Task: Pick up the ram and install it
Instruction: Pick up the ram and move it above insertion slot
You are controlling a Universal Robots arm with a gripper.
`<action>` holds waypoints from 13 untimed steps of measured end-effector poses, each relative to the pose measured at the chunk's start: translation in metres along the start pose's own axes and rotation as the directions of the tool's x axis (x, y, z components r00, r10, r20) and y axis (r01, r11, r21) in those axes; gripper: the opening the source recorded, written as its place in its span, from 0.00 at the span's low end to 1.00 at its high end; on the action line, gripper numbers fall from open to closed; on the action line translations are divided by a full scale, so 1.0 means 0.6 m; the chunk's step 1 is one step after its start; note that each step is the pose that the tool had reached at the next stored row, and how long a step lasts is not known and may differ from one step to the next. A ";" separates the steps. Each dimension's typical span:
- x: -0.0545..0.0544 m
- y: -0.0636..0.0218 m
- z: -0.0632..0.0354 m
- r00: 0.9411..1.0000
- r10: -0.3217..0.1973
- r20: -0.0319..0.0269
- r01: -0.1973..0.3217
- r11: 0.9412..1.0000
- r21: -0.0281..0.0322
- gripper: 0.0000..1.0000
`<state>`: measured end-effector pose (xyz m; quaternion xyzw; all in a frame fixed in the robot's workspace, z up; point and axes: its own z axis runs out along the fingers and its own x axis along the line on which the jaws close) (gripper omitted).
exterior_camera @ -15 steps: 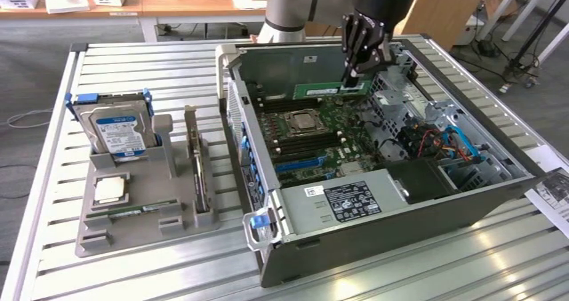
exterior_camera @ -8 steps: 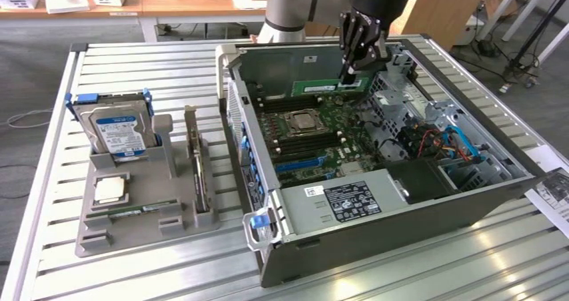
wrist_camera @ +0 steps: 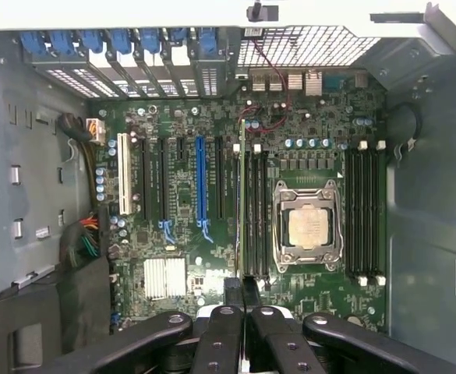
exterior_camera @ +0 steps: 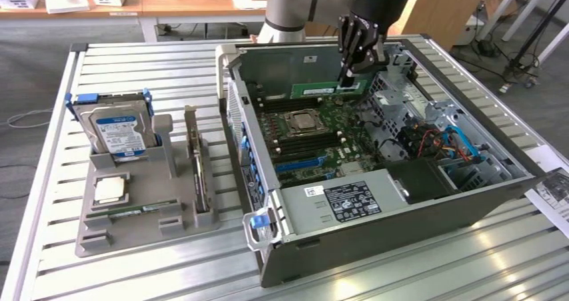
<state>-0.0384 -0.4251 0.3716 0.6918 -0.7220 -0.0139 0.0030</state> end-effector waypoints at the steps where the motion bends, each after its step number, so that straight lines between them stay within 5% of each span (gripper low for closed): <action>1: 0.000 0.000 0.002 1.000 0.000 0.000 0.000 1.000 0.000 0.11; 13: 0.000 -0.001 0.011 1.000 -0.014 0.000 0.014 1.000 0.000 0.11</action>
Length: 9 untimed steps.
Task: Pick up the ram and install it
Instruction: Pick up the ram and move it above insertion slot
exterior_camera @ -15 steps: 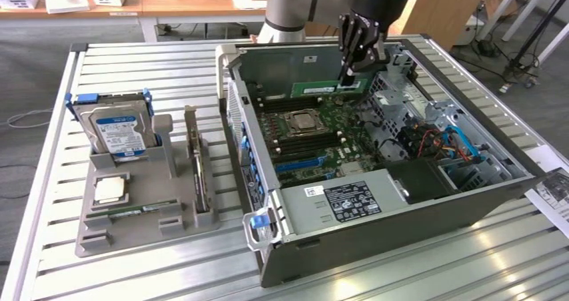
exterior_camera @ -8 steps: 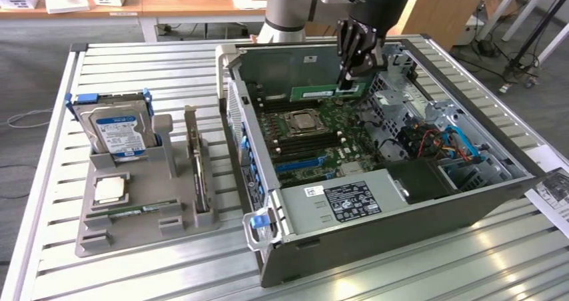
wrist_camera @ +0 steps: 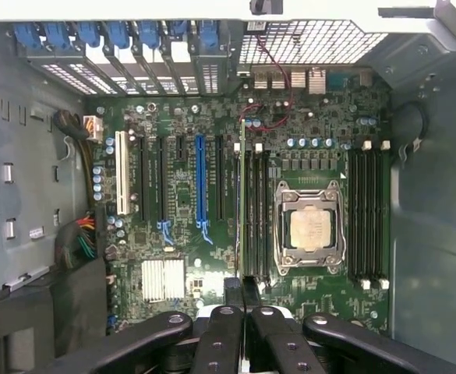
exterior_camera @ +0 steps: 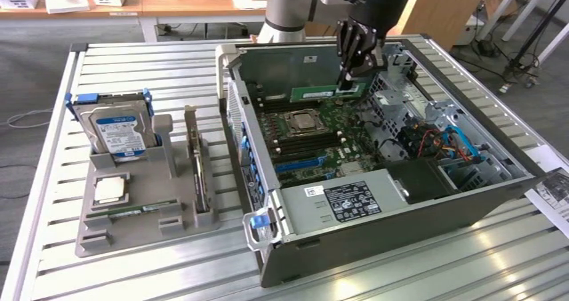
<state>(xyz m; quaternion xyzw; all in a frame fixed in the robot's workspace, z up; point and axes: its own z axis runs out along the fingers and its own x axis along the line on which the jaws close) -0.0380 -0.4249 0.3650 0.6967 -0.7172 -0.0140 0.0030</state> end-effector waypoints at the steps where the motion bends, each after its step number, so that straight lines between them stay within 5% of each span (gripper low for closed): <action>1: 0.000 0.000 0.000 1.000 -0.005 0.000 0.005 1.000 0.000 0.11; 9: 0.000 -0.002 0.001 1.000 -0.016 0.000 0.016 1.000 0.000 0.11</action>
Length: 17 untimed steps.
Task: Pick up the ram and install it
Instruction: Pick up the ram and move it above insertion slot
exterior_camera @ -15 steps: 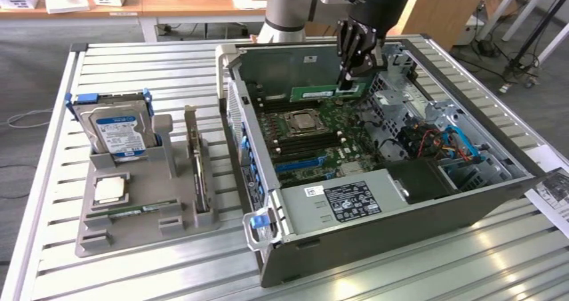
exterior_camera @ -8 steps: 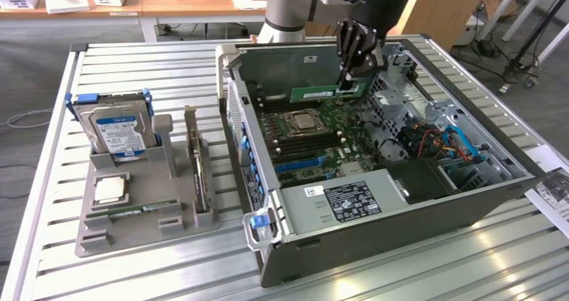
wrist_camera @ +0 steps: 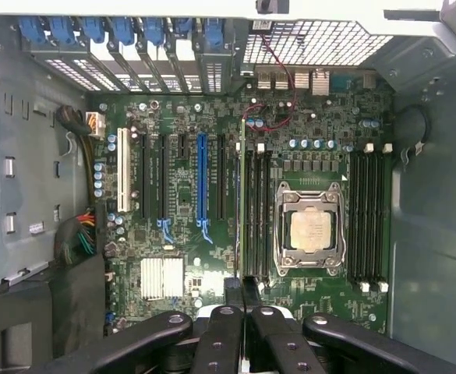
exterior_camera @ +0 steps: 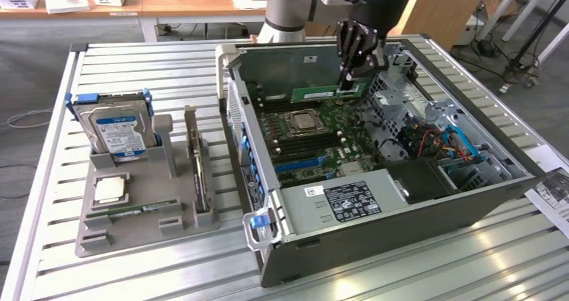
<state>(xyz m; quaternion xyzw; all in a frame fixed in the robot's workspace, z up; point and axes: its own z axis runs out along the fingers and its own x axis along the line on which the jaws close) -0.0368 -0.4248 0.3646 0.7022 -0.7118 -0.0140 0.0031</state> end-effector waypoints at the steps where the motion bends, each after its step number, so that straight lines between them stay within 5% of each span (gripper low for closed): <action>1: 0.000 -0.001 0.000 1.000 0.000 0.000 0.000 1.000 0.000 0.11; 17: 0.000 -0.009 0.010 1.000 0.000 0.001 0.000 1.000 0.000 0.11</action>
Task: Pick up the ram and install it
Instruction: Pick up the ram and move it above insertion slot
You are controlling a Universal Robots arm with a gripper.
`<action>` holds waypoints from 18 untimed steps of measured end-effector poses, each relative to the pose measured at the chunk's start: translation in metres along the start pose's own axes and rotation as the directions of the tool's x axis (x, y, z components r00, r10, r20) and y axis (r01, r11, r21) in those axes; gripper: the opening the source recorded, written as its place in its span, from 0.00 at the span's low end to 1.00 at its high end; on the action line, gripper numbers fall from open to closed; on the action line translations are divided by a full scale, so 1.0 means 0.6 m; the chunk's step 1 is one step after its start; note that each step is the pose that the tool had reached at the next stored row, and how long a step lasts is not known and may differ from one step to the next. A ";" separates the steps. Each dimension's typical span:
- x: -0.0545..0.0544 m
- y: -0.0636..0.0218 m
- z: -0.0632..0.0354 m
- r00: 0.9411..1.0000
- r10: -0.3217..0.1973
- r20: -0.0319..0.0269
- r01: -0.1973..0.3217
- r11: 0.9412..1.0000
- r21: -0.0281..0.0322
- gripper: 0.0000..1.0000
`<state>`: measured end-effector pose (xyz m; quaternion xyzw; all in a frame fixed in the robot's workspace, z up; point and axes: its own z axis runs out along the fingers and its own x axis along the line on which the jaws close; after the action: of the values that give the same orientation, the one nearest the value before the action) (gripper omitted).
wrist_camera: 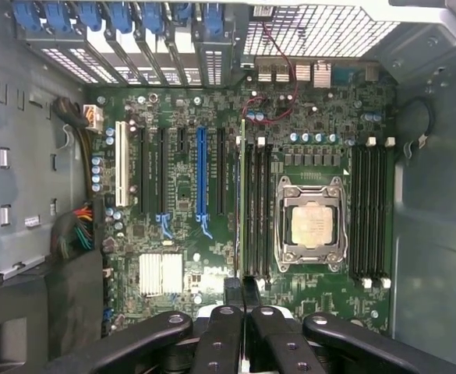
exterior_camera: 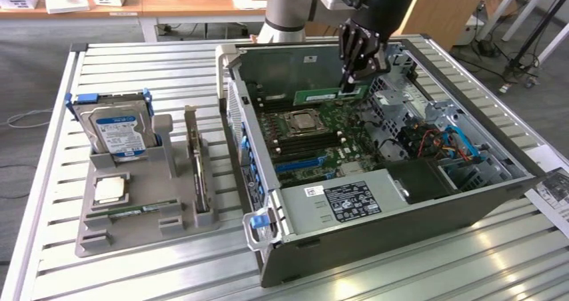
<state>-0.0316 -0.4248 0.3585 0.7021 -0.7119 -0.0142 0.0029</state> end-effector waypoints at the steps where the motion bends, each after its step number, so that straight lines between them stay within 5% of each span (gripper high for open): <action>1: 0.000 0.000 0.002 1.000 0.000 0.000 0.000 1.000 0.000 0.11; 18: 0.000 -0.004 0.013 1.000 0.000 0.001 0.000 1.000 0.000 0.11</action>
<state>-0.0291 -0.4248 0.3505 0.7021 -0.7119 -0.0146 0.0026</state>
